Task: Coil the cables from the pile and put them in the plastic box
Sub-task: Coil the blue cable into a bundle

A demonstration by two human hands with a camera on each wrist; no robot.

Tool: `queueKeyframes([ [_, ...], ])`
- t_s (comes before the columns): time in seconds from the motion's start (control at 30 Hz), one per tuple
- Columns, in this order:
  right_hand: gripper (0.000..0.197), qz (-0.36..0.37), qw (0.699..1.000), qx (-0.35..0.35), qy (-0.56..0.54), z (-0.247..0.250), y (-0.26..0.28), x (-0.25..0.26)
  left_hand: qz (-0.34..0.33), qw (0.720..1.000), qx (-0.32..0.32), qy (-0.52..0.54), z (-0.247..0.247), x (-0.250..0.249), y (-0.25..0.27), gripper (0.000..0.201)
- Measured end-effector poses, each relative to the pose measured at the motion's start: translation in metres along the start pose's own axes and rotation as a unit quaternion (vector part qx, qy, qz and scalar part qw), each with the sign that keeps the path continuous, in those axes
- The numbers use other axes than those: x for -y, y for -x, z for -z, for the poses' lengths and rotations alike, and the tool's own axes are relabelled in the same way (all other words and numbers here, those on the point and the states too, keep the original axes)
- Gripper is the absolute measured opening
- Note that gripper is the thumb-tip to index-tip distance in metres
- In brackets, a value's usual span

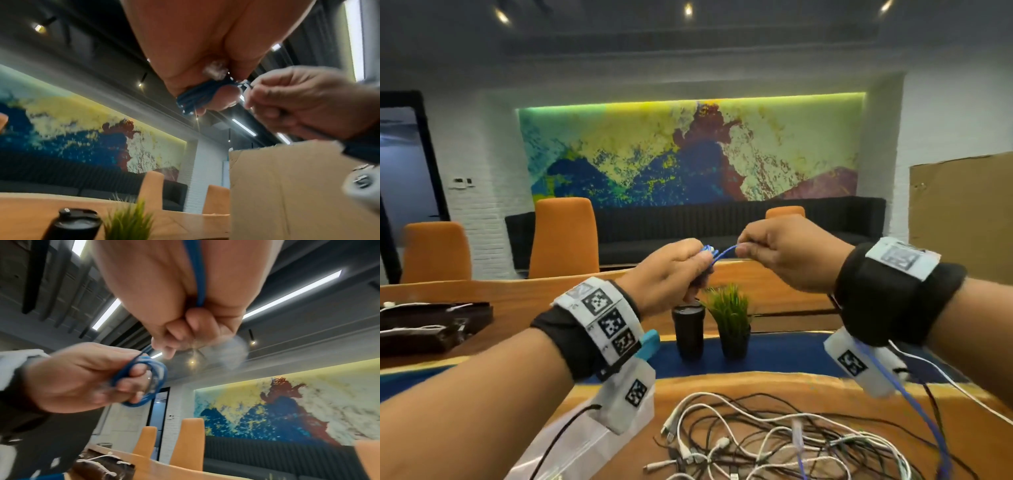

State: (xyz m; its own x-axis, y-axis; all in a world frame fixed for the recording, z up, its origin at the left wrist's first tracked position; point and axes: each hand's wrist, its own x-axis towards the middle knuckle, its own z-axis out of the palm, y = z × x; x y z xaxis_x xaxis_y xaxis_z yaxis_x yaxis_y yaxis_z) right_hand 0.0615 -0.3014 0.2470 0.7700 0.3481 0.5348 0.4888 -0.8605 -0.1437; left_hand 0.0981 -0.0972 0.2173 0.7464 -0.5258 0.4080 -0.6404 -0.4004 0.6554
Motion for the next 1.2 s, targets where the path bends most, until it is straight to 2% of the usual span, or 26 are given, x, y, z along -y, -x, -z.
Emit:
queueKeyframes([
  [0.1,0.022,-0.004,0.998,-0.062,0.002,-0.002,-0.006,-0.01,0.048,0.989,0.009,0.139,-0.006,-0.016,0.01,0.03],
  [0.27,0.024,0.002,0.992,-0.122,-0.031,-0.017,-0.01,-0.016,0.068,0.951,0.044,0.299,0.0,-0.035,0.014,0.032],
  [0.37,0.022,-0.023,0.994,-0.101,-0.044,-0.027,-0.011,-0.016,0.068,0.922,0.033,0.38,0.003,-0.038,0.013,0.031],
  [0.43,0.02,-0.052,0.995,-0.07,-0.052,-0.035,-0.011,-0.012,0.061,0.888,0.013,0.455,0.004,-0.037,0.009,0.031],
  [0.5,0.014,-0.076,0.995,-0.019,-0.064,-0.043,-0.008,-0.003,0.052,0.855,-0.024,0.516,0.004,-0.036,0.003,0.034],
  [0.57,0.017,-0.083,0.994,0.039,-0.054,-0.05,-0.002,0.009,0.037,0.839,-0.066,0.539,0.003,-0.035,-0.003,0.035],
  [0.63,0.025,-0.082,0.991,0.086,-0.059,-0.055,0.006,0.019,0.023,0.854,-0.1,0.51,-0.001,-0.034,-0.007,0.033],
  [0.7,0.027,-0.085,0.986,0.12,-0.075,-0.055,0.012,0.026,0.0,0.9,-0.134,0.415,-0.003,-0.031,-0.009,0.03],
  [0.77,0.025,-0.075,0.984,0.146,-0.062,-0.053,0.017,0.028,-0.038,0.955,-0.174,0.239,-0.003,-0.026,-0.01,0.029],
  [0.8,0.023,-0.062,0.984,0.158,-0.055,-0.051,0.019,0.028,-0.063,0.973,-0.184,0.124,-0.002,-0.022,-0.011,0.029],
  [0.83,0.021,-0.045,0.983,0.168,-0.057,-0.049,0.021,0.03,-0.088,0.981,-0.174,-0.002,-0.001,-0.017,-0.011,0.03],
  [0.87,0.02,-0.029,0.982,0.174,-0.071,-0.046,0.022,0.032,-0.105,0.975,-0.147,-0.126,-0.002,-0.011,-0.011,0.033],
  [0.93,0.019,0.007,0.983,0.165,-0.085,-0.037,0.022,0.033,-0.096,0.945,-0.09,-0.299,-0.003,0.002,-0.011,0.036],
  [1.0,0.019,0.047,0.992,0.11,-0.027,-0.025,0.016,0.027,-0.086,0.948,-0.048,-0.303,0.0,0.011,-0.008,0.029],
  [1.13,0.021,0.05,0.993,-0.016,0.105,-0.008,0.007,0.002,-0.103,0.982,0.024,-0.156,0.011,0.016,0.0,0.033],
  [1.2,0.022,0.049,0.988,-0.056,0.138,-0.007,0.005,-0.001,-0.092,0.99,0.068,-0.087,0.011,0.011,0.001,0.036],
])
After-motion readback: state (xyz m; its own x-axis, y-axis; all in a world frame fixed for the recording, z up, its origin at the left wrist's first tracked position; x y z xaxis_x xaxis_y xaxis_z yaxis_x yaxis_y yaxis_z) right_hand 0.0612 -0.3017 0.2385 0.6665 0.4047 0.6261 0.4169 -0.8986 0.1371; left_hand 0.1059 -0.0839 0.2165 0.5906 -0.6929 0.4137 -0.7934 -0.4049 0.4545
